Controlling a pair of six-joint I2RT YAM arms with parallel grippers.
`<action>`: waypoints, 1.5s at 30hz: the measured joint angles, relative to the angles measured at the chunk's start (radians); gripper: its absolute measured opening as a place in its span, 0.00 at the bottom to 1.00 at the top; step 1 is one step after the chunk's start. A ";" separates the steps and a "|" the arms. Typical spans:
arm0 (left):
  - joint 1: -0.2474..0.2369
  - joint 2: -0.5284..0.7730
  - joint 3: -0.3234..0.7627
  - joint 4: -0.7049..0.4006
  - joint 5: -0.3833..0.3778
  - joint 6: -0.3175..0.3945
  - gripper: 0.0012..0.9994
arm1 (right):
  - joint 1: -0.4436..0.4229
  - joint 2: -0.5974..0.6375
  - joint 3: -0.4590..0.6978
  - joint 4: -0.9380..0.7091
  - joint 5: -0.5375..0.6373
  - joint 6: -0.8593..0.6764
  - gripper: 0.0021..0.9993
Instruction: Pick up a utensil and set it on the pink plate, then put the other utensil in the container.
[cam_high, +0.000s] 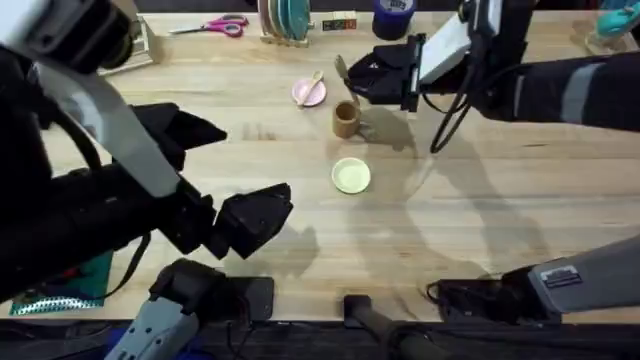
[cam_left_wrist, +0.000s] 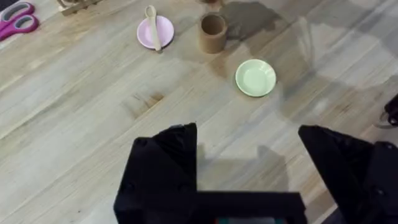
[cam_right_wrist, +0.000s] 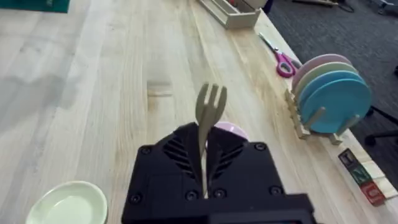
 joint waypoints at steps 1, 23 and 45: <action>0.000 0.000 0.000 0.000 0.000 0.000 1.00 | 0.004 0.012 0.000 0.013 0.000 0.001 0.03; 0.000 0.000 0.000 0.000 0.000 0.000 1.00 | 0.018 0.169 0.000 0.081 0.027 0.027 0.04; 0.000 0.000 0.000 0.000 0.000 0.000 1.00 | 0.018 0.170 0.000 0.054 0.035 0.087 0.99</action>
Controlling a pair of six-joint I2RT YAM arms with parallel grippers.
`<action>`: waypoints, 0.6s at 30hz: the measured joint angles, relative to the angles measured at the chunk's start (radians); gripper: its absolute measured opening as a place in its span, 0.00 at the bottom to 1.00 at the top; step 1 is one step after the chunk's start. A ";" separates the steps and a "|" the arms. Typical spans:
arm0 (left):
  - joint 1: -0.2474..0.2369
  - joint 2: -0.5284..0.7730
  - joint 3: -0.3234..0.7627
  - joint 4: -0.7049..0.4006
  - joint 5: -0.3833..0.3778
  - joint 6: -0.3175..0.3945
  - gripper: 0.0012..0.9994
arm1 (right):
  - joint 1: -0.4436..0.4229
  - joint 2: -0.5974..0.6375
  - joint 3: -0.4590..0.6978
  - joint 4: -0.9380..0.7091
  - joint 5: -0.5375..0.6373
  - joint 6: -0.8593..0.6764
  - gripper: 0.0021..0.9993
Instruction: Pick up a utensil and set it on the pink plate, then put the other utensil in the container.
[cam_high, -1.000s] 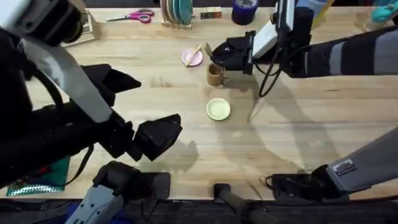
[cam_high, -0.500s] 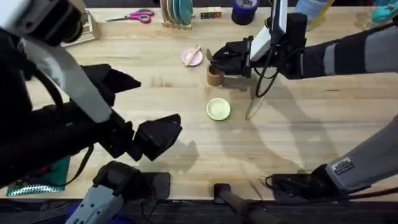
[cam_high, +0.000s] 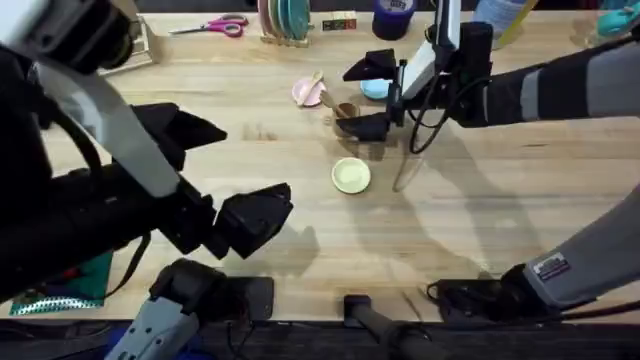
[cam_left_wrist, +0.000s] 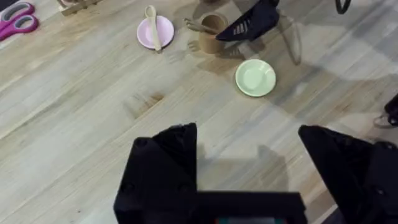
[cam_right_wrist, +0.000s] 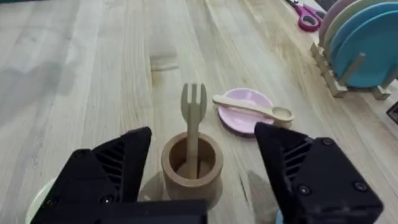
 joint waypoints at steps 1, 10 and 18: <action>0.000 0.000 0.000 0.000 0.000 0.000 1.00 | 0.000 0.000 0.000 0.000 0.000 0.003 1.00; 0.000 0.000 0.000 0.000 0.000 0.000 1.00 | 0.000 -0.133 0.020 -0.251 0.016 0.057 1.00; 0.000 0.000 0.000 0.000 0.000 0.000 1.00 | -0.001 -0.270 0.121 -0.701 0.279 0.074 1.00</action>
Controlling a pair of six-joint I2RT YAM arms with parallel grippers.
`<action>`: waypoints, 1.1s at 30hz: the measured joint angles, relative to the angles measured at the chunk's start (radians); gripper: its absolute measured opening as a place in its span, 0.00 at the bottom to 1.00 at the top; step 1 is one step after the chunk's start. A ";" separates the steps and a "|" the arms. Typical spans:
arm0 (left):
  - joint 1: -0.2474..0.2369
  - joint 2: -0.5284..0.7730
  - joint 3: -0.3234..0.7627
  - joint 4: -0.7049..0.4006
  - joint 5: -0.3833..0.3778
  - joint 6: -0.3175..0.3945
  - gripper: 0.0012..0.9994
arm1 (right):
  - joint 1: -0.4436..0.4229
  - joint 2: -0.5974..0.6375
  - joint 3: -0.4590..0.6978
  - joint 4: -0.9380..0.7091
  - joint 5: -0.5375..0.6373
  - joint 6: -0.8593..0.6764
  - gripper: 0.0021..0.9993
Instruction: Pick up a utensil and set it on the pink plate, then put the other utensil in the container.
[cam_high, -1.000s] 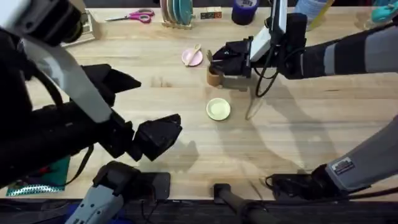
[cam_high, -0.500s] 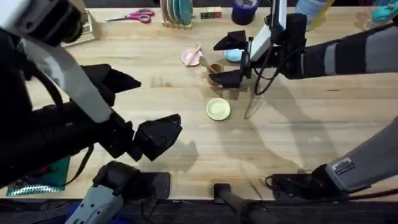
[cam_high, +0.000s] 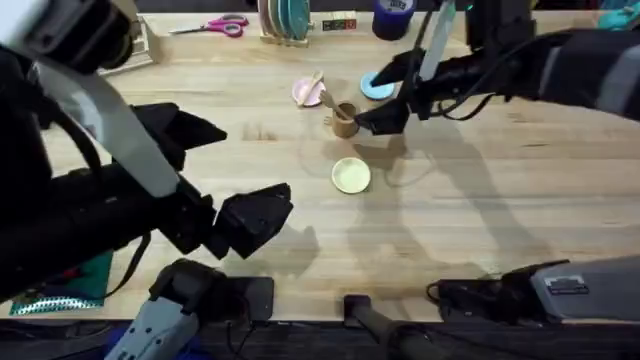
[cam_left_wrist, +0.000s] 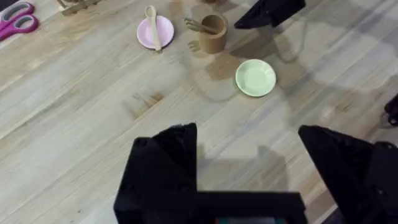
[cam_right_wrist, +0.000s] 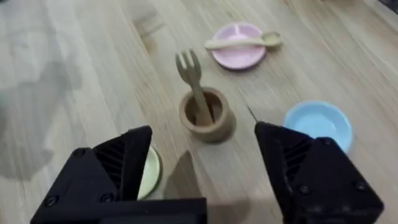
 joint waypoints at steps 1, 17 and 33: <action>0.000 0.000 0.000 0.000 0.000 0.000 1.00 | 0.000 -0.021 0.006 -0.037 0.034 0.001 1.00; 0.000 0.000 0.000 0.000 0.000 0.000 1.00 | 0.000 -0.367 0.021 -0.382 0.325 0.001 1.00; 0.000 0.000 0.000 0.000 0.000 0.000 1.00 | 0.000 -0.491 0.163 -0.704 0.343 0.001 1.00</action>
